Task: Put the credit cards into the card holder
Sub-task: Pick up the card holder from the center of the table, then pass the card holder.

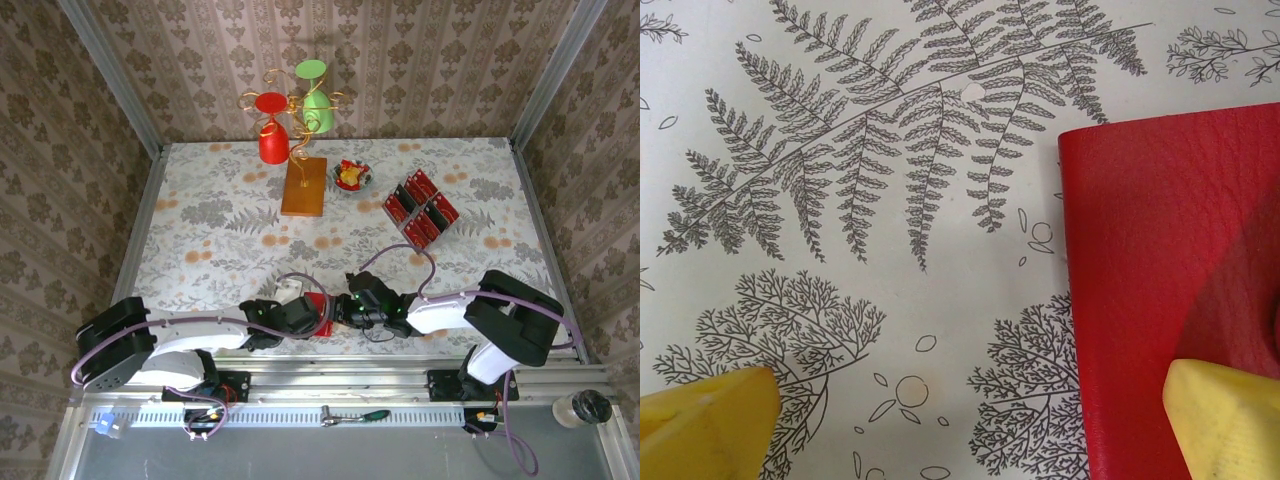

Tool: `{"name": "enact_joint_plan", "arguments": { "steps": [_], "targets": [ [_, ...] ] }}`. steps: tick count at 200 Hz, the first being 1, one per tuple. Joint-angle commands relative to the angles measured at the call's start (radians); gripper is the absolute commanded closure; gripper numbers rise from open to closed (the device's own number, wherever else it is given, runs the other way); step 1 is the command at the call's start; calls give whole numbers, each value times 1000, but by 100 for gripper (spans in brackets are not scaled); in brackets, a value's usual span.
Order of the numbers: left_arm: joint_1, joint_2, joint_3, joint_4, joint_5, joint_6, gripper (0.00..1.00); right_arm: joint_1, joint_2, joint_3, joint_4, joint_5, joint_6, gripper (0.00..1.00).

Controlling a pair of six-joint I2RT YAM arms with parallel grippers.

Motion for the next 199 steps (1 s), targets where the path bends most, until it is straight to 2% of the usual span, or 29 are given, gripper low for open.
{"name": "enact_joint_plan", "arguments": {
  "steps": [1, 33, 74, 87, 104, 130, 150, 178, 199],
  "targets": [
    [-17, 18, -10, 1, -12, -20, 0, 5, 27, 2, 64, -26, 16, 68],
    [-21, 25, -6, 1, -13, -22, 0, 1, 49, -13, 113, -37, 36, 75],
    [-14, -25, 50, -58, -36, 0, 0, -33, 26, -26, 140, -75, 37, 92],
    [24, -75, 92, -93, -42, 35, 0, -66, -3, -25, 137, -108, 29, 96],
    [126, -156, 140, -84, 9, 101, 0, -137, -63, -1, 84, -169, -4, 99],
    [358, -253, 199, 35, 228, 176, 0, -277, -172, 92, -69, -273, -94, 99],
    [523, -235, 276, 117, 426, 201, 0, -379, -217, 205, -207, -376, -160, 99],
    [652, -99, 446, 147, 644, 218, 0, -485, -187, 316, -214, -506, -133, 100],
    [723, -9, 487, 269, 810, 125, 0, -525, -133, 370, -142, -578, -73, 100]
  ]
}}
